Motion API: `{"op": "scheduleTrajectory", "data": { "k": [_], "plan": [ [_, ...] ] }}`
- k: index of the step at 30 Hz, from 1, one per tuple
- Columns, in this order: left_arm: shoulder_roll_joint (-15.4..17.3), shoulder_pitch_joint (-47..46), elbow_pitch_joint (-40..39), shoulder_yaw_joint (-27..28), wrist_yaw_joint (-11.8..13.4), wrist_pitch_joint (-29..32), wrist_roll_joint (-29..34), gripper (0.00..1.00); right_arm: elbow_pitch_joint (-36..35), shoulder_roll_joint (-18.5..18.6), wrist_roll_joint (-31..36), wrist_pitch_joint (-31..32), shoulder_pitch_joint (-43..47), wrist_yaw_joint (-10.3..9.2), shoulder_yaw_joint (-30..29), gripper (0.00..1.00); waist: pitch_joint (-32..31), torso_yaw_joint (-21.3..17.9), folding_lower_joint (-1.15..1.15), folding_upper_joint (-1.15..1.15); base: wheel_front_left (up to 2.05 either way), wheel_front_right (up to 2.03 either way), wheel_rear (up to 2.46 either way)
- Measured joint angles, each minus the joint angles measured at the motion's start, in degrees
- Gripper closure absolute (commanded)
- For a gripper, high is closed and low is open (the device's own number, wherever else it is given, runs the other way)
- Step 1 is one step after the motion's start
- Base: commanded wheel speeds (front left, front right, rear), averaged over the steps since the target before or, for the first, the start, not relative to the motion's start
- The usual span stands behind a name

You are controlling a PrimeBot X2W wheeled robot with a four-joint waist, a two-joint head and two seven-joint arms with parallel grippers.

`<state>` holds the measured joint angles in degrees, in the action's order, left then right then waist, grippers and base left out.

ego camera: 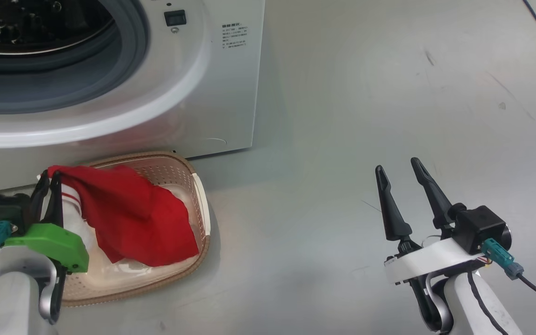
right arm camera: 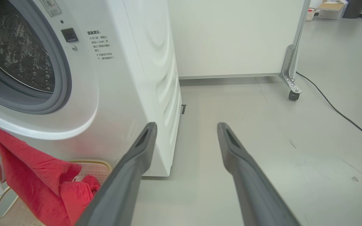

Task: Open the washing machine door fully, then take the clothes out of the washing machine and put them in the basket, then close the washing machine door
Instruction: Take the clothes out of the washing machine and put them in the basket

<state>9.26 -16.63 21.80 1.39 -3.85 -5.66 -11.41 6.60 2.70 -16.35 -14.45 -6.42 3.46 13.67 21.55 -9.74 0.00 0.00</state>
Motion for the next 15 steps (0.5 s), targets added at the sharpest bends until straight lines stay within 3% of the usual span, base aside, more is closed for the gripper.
{"op": "scheduleTrajectory", "data": {
  "k": [15],
  "plan": [
    [0.16,-5.17,10.73,-0.24,-0.46,3.33,-1.66,1.00,-0.71,-0.05,0.33,-0.01,-2.70,-0.04,1.30,0.00,6.25,-3.13,0.00,0.00,0.00,0.00,0.00]
  ]
}}
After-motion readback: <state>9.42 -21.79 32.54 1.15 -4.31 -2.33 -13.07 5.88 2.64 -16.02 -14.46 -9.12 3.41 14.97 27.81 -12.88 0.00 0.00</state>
